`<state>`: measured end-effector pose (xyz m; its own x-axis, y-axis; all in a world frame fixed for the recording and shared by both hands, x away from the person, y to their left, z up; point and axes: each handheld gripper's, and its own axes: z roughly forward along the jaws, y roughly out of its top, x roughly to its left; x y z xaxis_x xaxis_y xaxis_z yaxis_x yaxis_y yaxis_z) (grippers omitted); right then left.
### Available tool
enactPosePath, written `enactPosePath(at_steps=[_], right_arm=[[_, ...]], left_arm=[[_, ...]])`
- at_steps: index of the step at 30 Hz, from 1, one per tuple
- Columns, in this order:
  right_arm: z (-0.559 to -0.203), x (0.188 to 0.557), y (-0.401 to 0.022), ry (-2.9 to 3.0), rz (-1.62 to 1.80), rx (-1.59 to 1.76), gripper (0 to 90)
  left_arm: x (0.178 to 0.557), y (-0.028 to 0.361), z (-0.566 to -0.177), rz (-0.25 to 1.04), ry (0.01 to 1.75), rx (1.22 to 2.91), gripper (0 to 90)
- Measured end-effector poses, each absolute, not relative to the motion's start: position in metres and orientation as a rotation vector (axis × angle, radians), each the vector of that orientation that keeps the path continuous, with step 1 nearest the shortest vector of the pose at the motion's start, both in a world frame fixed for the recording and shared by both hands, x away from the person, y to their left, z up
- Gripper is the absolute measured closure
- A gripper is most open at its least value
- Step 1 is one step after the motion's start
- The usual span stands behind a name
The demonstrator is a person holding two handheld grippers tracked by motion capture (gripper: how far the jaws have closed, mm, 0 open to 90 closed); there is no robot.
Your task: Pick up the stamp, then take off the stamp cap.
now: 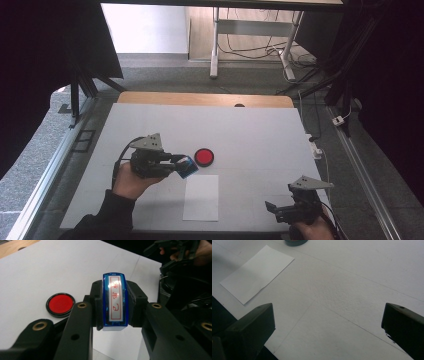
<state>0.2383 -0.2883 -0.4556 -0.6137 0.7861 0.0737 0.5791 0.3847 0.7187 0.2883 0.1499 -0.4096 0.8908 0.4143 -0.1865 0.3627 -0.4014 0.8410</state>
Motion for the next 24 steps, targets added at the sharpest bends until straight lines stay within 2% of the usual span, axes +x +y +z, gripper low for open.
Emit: enactPosePath(at_steps=[14, 24], right_arm=[[-0.453, 0.236, -0.286, 2.369, 1.088, 1.155, 0.0], [-0.445, 0.234, -0.264, 2.397, 1.209, 1.006, 0.0]], left_arm=[[0.288, 0.144, -0.409, 0.059, 0.521, 2.053, 70.0], [0.285, 0.142, -0.408, 0.07, 0.495, 2.075, 69.9]])
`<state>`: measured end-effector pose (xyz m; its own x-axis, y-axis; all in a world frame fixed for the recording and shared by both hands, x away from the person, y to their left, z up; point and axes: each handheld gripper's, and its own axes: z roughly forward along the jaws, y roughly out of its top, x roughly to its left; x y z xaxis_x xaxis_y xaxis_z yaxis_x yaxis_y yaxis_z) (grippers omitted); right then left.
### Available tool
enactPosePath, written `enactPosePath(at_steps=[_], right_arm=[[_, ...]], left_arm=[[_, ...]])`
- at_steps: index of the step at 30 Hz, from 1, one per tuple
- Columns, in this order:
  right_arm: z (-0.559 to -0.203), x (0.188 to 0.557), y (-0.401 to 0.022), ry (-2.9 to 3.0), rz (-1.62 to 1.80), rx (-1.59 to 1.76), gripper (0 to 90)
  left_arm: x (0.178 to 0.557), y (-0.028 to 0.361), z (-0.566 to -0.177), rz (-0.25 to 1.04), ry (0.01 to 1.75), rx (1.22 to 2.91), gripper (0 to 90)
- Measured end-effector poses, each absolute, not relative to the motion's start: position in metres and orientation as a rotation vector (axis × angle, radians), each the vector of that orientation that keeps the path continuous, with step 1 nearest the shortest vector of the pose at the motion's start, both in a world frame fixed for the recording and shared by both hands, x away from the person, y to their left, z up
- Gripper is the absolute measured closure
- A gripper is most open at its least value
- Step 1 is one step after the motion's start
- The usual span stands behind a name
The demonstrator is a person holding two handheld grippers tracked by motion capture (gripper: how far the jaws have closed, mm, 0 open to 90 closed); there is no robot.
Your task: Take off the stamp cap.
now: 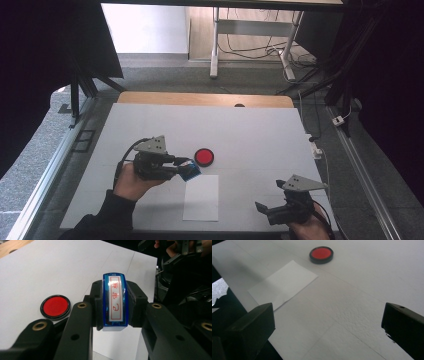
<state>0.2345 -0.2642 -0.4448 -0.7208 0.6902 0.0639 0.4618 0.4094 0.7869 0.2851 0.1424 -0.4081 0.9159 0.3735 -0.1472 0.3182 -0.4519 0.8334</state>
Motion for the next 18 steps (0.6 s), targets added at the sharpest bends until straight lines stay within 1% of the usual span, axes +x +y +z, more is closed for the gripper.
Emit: enactPosePath(at_steps=[10, 18], right_arm=[[-0.437, 0.237, -0.245, 2.437, 1.294, 0.878, 0.0], [-0.433, 0.246, -0.228, 2.487, 1.359, 0.808, 0.0]], left_arm=[[0.284, 0.143, -0.409, 0.079, 0.491, 2.084, 69.8], [0.285, 0.143, -0.41, 0.046, 0.471, 2.068, 69.8]])
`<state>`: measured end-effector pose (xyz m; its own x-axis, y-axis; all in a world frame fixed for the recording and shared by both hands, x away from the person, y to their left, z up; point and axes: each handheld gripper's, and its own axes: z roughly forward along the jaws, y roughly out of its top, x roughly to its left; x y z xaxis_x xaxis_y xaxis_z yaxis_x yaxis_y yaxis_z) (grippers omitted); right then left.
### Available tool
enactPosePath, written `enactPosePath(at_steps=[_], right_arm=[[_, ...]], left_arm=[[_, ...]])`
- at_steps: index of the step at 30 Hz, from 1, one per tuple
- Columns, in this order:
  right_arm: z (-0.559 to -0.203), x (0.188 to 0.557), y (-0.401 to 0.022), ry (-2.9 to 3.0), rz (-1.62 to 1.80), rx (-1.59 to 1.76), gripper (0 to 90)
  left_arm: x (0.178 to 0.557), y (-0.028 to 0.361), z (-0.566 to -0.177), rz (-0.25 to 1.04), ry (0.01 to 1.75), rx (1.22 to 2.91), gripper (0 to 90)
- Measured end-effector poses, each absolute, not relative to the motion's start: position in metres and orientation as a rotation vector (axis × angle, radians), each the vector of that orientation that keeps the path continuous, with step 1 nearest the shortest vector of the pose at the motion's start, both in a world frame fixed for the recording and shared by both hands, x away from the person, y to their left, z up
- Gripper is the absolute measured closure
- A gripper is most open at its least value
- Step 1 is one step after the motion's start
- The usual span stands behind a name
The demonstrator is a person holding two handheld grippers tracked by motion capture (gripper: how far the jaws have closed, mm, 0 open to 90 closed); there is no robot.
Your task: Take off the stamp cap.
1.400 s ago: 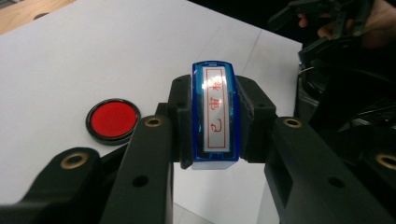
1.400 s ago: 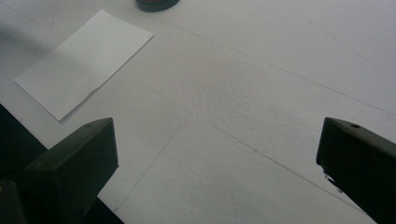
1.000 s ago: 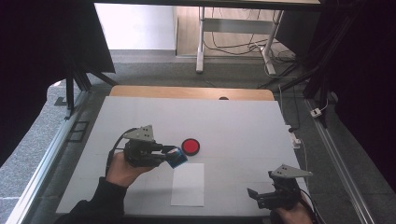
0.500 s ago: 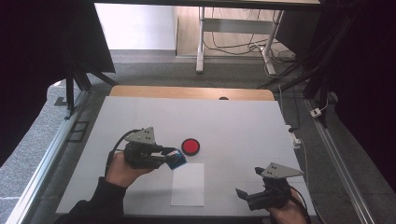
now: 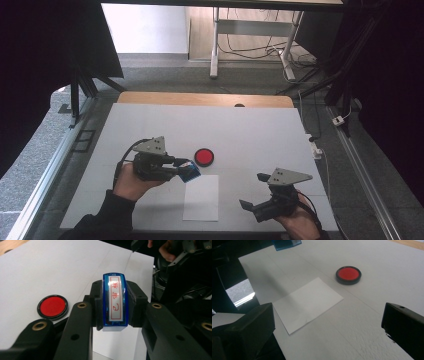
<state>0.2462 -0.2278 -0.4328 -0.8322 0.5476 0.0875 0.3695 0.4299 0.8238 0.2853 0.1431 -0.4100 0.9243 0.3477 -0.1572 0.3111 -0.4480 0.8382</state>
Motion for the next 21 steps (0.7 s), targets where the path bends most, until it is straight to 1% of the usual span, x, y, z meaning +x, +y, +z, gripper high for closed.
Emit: enactPosePath(at_steps=[10, 21], right_arm=[[-0.431, 0.259, -0.203, 2.562, 1.433, 0.753, 0.0], [-0.434, 0.271, -0.177, 2.635, 1.4, 0.683, 0.0]], left_arm=[[0.285, 0.143, -0.41, 0.011, 0.437, 2.057, 69.8], [0.286, 0.144, -0.409, -0.018, 0.402, 2.027, 69.9]])
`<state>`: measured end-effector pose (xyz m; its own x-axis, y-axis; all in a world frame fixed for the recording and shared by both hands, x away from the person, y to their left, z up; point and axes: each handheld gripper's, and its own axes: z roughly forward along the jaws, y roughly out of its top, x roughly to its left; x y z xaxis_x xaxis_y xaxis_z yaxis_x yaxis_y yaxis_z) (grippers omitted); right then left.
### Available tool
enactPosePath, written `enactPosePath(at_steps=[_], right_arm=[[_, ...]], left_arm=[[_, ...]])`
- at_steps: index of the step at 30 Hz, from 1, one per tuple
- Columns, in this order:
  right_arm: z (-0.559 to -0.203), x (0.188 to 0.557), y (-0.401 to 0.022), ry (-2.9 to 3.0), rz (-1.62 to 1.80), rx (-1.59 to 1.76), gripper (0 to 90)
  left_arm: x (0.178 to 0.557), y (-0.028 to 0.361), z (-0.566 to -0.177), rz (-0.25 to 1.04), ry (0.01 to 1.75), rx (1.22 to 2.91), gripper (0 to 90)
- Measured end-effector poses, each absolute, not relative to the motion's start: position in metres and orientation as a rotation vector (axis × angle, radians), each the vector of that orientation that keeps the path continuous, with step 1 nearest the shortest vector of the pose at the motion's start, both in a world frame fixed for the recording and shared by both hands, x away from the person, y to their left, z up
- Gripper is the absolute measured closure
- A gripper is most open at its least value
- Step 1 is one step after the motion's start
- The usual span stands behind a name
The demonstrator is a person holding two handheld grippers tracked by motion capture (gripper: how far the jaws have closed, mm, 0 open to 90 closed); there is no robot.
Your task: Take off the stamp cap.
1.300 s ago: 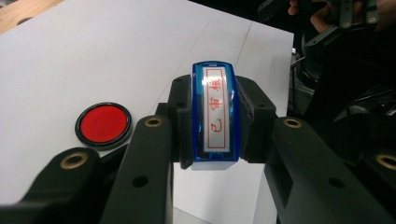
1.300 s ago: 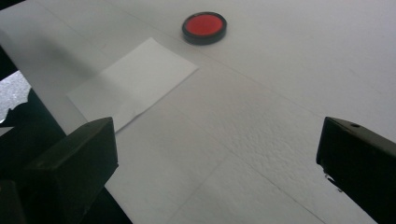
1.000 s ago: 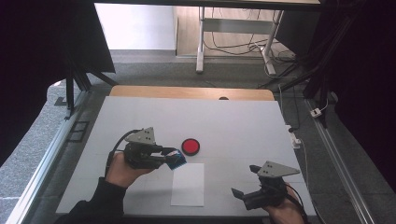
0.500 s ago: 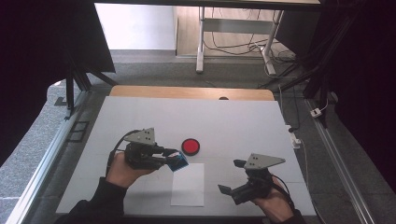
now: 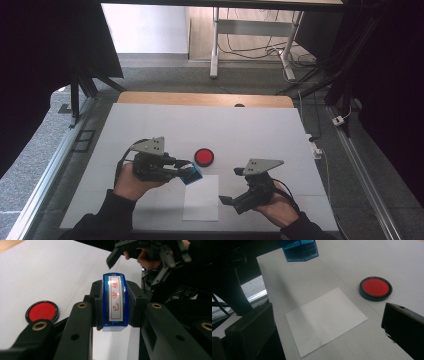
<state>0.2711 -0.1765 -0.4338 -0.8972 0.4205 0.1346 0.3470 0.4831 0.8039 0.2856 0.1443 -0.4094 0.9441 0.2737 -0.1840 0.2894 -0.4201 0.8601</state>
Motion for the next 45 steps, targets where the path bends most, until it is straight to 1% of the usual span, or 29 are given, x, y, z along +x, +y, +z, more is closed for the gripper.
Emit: enactPosePath(at_steps=[15, 25, 27, 28, 29, 31, 32, 33, 34, 39, 40, 41, 42, 43, 45], right_arm=[[-0.433, 0.284, -0.143, 2.753, 1.404, 0.571, 0.0], [-0.435, 0.286, -0.126, 2.807, 1.433, 0.478, 0.0], [-0.435, 0.287, -0.123, 2.808, 1.431, 0.449, 1.7], [-0.436, 0.288, -0.12, 2.818, 1.441, 0.424, 5.2], [-0.436, 0.288, -0.12, 2.818, 1.441, 0.424, 5.2], [-0.437, 0.289, -0.119, 2.826, 1.443, 0.402, 9.4], [-0.438, 0.29, -0.117, 2.834, 1.452, 0.385, 14.5], [-0.438, 0.29, -0.117, 2.834, 1.452, 0.385, 14.5], [-0.438, 0.29, -0.116, 2.838, 1.454, 0.373, 17.1], [-0.438, 0.295, -0.116, 2.865, 1.472, 0.347, 33.7], [-0.439, 0.296, -0.116, 2.869, 1.494, 0.345, 40.0], [-0.439, 0.297, -0.116, 2.872, 1.507, 0.341, 43.0], [-0.438, 0.297, -0.117, 2.879, 1.517, 0.339, 45.6], [-0.438, 0.297, -0.117, 2.879, 1.517, 0.339, 45.6], [-0.438, 0.299, -0.118, 2.889, 1.543, 0.337, 48.6]], left_arm=[[0.285, 0.14, -0.412, -0.05, 0.333, 2.017, 70.0], [0.285, 0.139, -0.414, -0.066, 0.29, 2.004, 70.1], [0.285, 0.138, -0.414, -0.064, 0.276, 2.004, 70.1], [0.285, 0.138, -0.414, -0.061, 0.269, 2.005, 70.1], [0.285, 0.138, -0.414, -0.062, 0.26, 2.004, 70.1], [0.284, 0.137, -0.414, -0.062, 0.248, 2.006, 70.1], [0.284, 0.137, -0.415, -0.063, 0.244, 2.006, 70.2], [0.284, 0.137, -0.415, -0.067, 0.24, 2.005, 70.2], [0.284, 0.137, -0.415, -0.067, 0.236, 2.004, 70.1], [0.284, 0.136, -0.415, -0.073, 0.219, 2.0, 70.1], [0.284, 0.136, -0.415, -0.075, 0.216, 1.998, 70.1], [0.284, 0.136, -0.415, -0.078, 0.211, 1.995, 70.1], [0.284, 0.136, -0.415, -0.08, 0.208, 1.992, 70.1], [0.284, 0.137, -0.415, -0.08, 0.205, 1.99, 70.1], [0.283, 0.137, -0.415, -0.082, 0.195, 1.986, 70.1]])
